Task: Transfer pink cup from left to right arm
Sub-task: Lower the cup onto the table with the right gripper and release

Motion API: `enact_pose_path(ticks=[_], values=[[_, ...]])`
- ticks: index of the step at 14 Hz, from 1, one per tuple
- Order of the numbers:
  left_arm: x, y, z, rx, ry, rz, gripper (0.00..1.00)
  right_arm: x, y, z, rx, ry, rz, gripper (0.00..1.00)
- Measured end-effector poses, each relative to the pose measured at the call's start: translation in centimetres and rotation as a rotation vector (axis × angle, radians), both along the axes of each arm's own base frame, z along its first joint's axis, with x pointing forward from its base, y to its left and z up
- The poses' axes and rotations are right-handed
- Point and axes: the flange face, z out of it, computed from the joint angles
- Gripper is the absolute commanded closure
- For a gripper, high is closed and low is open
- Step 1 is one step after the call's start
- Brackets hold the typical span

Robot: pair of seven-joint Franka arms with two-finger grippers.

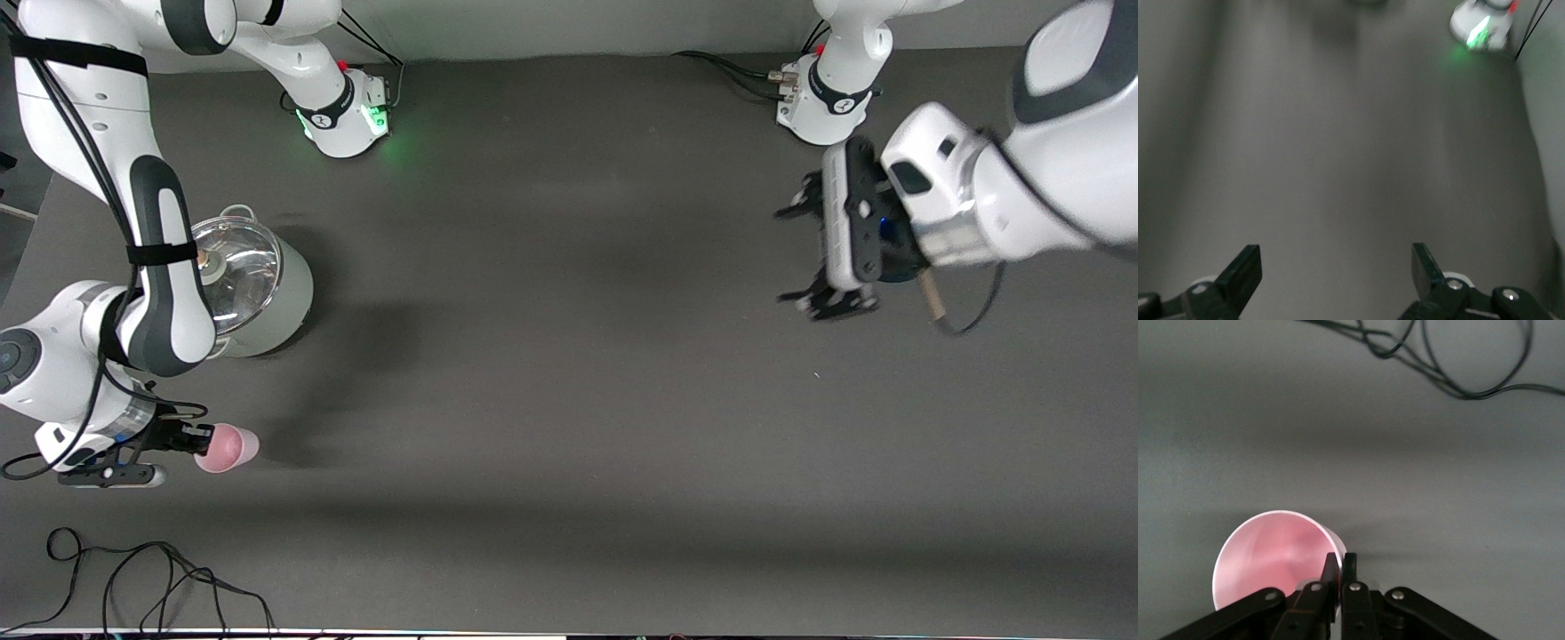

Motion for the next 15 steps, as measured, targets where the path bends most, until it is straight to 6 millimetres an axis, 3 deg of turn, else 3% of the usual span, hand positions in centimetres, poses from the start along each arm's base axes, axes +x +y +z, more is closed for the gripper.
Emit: enact_pose_path(ticks=[5,6,7,8,10,11,15], values=[[-4.3,2.5,4.5,0.392,0.044,0.369,0.0,0.1,-0.4,-3.1,0.016,-0.007,0.029,1.0],[-4.8,2.6,4.6,0.437,0.077,0.49,0.0,0.1,-0.4,-3.6,0.013,-0.011,0.028,0.93],[-5.1,2.7,4.6,0.476,0.109,0.598,0.0,0.2,-0.4,-3.8,0.011,-0.015,0.027,0.84],[-5.1,2.9,4.3,0.511,0.133,0.692,0.0,0.2,-0.4,-4.0,0.01,-0.016,0.027,0.65],[-4.7,3.7,3.7,0.553,0.16,0.838,0.0,0.2,-0.4,-4.2,0.009,-0.014,0.028,0.1],[-4.3,4.4,3.4,0.567,0.173,0.889,0.0,0.2,-0.4,-4.3,0.009,-0.014,0.029,0.01],[-1.8,8.9,-0.9,0.635,0.259,0.986,0.0,0.6,-0.2,-3.6,0.012,-0.018,0.034,0.0]])
